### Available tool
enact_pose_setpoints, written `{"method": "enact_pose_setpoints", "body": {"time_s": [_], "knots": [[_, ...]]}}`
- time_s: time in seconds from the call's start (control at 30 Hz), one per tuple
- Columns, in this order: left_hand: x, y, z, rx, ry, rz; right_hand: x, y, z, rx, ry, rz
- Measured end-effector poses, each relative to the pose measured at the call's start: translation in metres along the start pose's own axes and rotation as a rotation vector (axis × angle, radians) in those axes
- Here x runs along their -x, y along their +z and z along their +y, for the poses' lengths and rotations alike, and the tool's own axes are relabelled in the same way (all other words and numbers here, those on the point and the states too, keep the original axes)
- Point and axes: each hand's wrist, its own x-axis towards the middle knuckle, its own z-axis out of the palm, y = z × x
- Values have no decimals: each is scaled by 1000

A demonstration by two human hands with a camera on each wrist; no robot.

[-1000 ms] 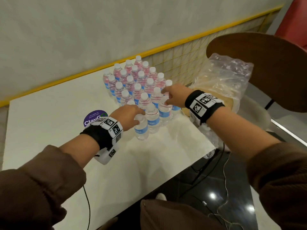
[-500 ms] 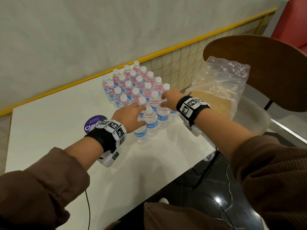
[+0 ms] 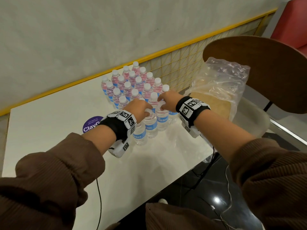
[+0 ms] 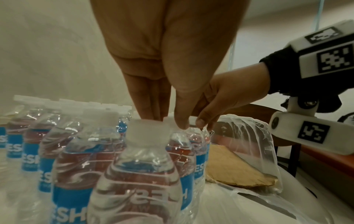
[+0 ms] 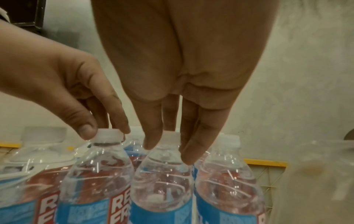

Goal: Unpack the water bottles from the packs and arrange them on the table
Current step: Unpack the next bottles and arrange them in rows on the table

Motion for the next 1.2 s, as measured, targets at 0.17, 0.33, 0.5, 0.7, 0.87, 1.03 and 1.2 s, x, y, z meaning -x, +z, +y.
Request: {"method": "enact_pose_setpoints", "body": {"time_s": [0.17, 0.33, 0.5, 0.7, 0.87, 1.03, 1.2], "knots": [[-3, 5, -3, 69, -22, 34, -2, 6, -2, -21, 15, 37], [-5, 4, -6, 92, -16, 36, -3, 5, -1, -6, 27, 51], [-6, 4, -6, 98, -23, 47, -2, -2, 2, -30, 27, 16], [-7, 5, -7, 106, -21, 53, 0, -1, 0, -55, 55, 34], [-7, 6, -6, 103, -22, 56, 1, 1, -2, -70, 53, 42], [-6, 6, -7, 98, -26, 57, 1, 3, -2, -102, 72, 61], [-9, 5, -3, 15, -16, 3, 3, 5, 3, -139, 75, 44]]}}
